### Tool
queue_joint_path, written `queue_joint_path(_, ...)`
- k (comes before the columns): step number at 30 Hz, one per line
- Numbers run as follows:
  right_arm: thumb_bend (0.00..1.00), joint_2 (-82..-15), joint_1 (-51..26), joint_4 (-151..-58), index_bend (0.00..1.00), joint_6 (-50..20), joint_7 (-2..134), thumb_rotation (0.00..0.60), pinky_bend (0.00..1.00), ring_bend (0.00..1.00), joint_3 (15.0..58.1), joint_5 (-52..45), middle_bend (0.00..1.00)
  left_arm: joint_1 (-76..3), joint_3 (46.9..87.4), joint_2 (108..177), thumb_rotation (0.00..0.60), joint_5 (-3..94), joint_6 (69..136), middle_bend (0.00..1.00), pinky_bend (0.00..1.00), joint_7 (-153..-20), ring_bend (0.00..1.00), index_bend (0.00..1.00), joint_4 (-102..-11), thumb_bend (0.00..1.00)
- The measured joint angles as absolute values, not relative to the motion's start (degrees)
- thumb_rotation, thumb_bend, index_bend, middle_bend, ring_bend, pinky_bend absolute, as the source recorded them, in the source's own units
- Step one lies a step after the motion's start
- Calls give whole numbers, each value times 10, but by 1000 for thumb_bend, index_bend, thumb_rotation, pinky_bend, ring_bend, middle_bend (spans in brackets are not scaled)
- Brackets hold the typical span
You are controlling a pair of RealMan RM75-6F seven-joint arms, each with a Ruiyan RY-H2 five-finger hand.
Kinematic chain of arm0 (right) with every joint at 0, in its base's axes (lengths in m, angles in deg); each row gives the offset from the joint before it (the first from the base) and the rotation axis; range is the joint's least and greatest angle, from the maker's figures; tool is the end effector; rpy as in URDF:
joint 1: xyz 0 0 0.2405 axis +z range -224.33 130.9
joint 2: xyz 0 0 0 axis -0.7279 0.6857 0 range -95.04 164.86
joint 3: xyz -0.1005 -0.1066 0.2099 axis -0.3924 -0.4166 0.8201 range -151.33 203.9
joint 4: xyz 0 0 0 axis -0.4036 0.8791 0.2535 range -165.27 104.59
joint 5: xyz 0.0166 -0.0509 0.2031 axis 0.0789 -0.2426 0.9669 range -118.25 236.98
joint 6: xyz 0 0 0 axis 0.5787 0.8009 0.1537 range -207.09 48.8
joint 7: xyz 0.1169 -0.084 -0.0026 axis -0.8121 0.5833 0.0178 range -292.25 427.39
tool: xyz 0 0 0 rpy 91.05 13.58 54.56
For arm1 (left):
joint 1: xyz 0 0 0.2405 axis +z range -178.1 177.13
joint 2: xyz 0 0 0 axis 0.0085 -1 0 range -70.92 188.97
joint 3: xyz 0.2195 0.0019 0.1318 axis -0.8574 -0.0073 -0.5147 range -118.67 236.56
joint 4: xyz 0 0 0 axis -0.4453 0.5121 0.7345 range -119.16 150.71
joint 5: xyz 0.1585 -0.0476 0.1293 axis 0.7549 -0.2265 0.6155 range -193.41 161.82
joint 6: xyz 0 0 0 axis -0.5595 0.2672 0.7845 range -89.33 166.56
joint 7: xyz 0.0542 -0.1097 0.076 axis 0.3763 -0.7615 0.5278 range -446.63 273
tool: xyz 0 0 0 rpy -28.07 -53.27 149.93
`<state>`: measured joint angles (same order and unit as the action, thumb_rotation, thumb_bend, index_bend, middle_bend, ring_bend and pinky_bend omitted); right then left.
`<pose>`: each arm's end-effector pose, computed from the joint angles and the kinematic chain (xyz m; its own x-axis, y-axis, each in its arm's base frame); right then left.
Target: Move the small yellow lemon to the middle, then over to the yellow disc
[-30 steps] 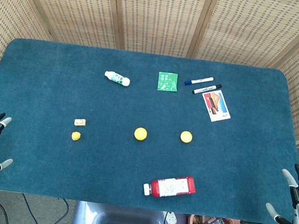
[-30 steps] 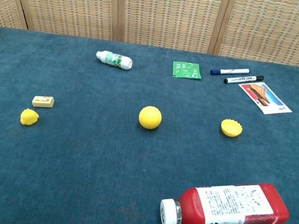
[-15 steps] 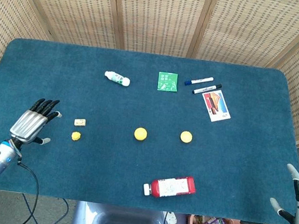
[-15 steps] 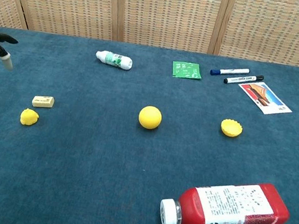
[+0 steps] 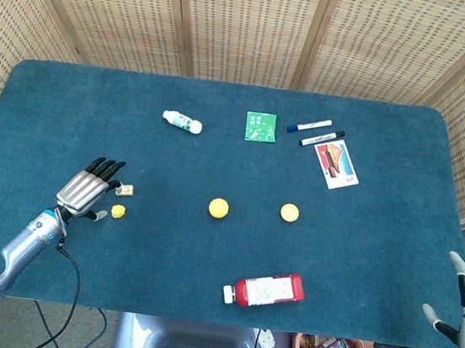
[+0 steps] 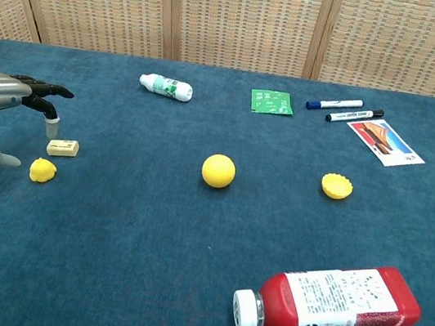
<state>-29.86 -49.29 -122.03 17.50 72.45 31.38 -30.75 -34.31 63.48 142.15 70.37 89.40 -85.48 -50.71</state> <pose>-0.3097 -0.1457 0.1844 0.4756 0.1818 0.8606 -0.8787 0.0522 0.4746 -0.2682 0.3394 0.0247 0.6358 0.2644 0.7252 0.7557 -0.4044 -0.5151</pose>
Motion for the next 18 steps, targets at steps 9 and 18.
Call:
queue_joint_path(9, 0, -299, -491, -1219, 0, 169, 724, 600, 0, 0, 316, -301, 0, -349, 621, 1433, 600, 699, 887, 0, 0, -846, 0, 401, -497, 277)
queue_joint_path(18, 0, -298, -490, -1219, 0, 166, 721, 600, 0, 0, 316, -297, 0, -357, 612, 1444, 600, 696, 880, 0, 0, -842, 0, 408, -491, 279)
